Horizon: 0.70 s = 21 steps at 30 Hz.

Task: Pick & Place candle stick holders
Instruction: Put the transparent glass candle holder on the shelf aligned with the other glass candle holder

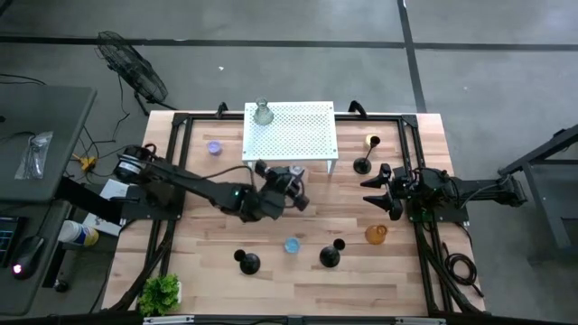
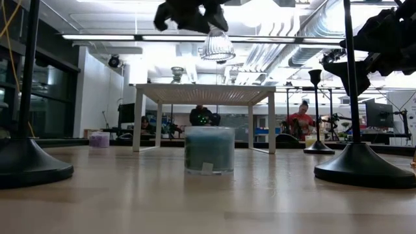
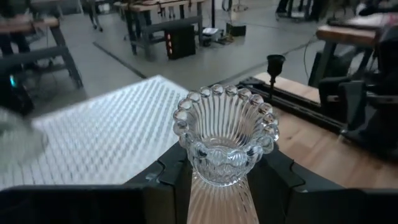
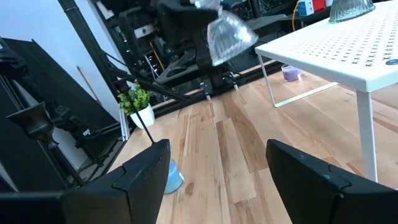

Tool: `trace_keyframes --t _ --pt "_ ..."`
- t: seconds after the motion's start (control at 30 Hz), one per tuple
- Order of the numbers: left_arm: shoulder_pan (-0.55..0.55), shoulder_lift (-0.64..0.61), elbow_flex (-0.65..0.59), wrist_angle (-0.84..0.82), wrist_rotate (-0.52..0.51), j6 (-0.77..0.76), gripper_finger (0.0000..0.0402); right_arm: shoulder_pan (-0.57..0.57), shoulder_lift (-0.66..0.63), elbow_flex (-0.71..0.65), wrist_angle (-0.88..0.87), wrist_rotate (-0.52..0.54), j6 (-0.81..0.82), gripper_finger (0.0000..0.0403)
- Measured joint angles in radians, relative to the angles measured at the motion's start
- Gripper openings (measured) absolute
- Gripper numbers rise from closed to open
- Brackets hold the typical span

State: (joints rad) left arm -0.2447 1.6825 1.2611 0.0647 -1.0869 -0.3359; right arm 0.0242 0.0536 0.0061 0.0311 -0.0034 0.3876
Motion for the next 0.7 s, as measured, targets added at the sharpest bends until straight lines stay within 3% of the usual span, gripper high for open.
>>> trace_keyframes --t 0.2,0.5,0.7 --pt "0.099 0.0 0.082 -0.014 0.08 0.153 0.0117 0.0 0.0 0.0 0.0 0.0 0.0 0.026" --pt "0.243 0.002 0.09 -0.033 0.052 0.145 0.0117 0.0 0.0 0.0 0.0 0.0 0.0 0.026" --pt "0.303 0.039 0.09 -0.037 0.085 0.101 0.0117 0.0 0.0 0.0 0.0 0.0 0.0 0.026"
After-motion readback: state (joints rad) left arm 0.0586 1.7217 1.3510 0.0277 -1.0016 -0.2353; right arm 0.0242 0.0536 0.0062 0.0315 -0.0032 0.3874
